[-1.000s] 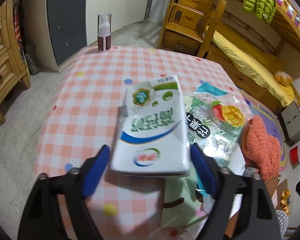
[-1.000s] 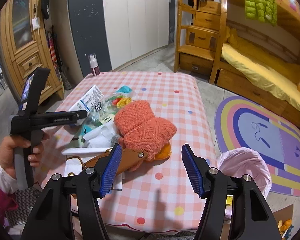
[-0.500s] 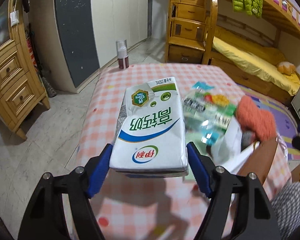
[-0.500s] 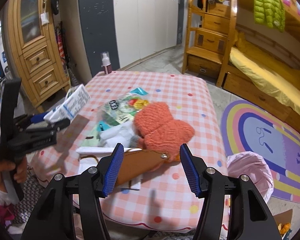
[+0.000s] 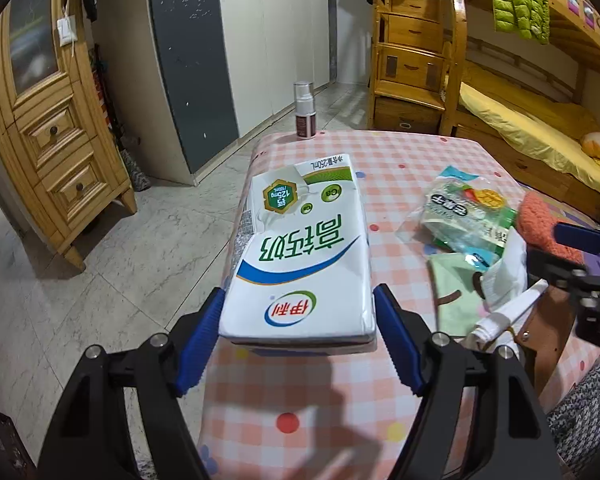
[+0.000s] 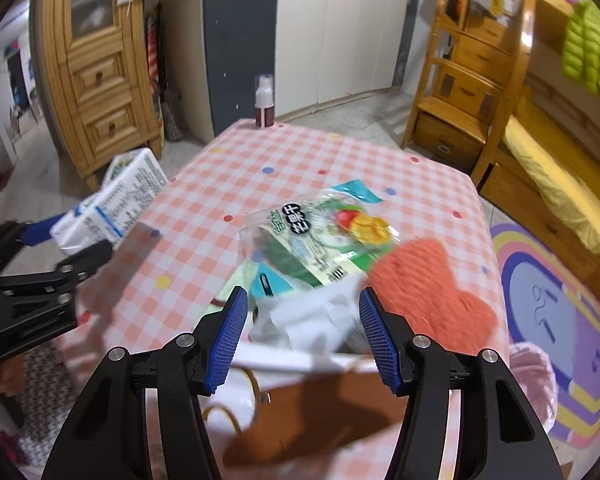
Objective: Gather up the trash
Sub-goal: 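Grasp the white milk carton with the left tool while the right tool grasps the snack bag, then carry the milk carton and snack bag over the pink bin and open both tools, then move both tools back over the table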
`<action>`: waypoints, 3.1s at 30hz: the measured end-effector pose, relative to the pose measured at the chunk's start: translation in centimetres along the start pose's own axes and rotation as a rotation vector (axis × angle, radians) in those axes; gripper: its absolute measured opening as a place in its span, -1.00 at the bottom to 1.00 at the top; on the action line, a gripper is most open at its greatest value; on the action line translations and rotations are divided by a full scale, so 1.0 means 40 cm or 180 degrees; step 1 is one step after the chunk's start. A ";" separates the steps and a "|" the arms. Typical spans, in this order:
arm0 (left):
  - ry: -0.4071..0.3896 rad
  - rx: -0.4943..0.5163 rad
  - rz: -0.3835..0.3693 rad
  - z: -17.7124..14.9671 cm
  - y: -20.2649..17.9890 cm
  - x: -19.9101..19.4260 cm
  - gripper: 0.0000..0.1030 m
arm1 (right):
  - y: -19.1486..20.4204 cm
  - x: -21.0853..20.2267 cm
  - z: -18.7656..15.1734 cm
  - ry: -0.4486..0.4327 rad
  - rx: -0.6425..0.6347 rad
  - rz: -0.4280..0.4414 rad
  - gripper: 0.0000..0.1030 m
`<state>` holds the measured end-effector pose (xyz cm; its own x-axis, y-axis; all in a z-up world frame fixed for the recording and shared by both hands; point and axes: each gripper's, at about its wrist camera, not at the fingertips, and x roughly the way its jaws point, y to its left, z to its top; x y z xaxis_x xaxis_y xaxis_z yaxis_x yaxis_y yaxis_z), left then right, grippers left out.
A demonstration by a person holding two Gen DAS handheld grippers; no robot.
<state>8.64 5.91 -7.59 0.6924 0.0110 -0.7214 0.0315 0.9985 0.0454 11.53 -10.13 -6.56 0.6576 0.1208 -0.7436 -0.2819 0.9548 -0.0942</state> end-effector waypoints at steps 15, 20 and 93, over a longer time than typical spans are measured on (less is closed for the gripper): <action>0.0094 -0.0130 -0.0070 -0.011 0.034 0.040 0.41 | 0.078 0.188 0.050 0.0296 -0.0336 -0.0470 0.27; 0.0079 -0.0135 -0.0081 -0.017 0.036 0.038 0.41 | 0.079 0.178 0.058 0.0255 -0.0465 -0.0641 -0.43; -0.0298 0.1355 -0.1423 0.060 -0.778 -0.099 0.72 | -0.694 -0.362 -0.532 -0.0245 0.2510 -0.1127 -0.43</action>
<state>6.67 -25.35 -4.49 0.6054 -0.4272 -0.6716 0.6042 0.7959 0.0383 -5.04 -44.15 -7.28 0.6686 -0.2283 -0.7078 0.4962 0.8458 0.1959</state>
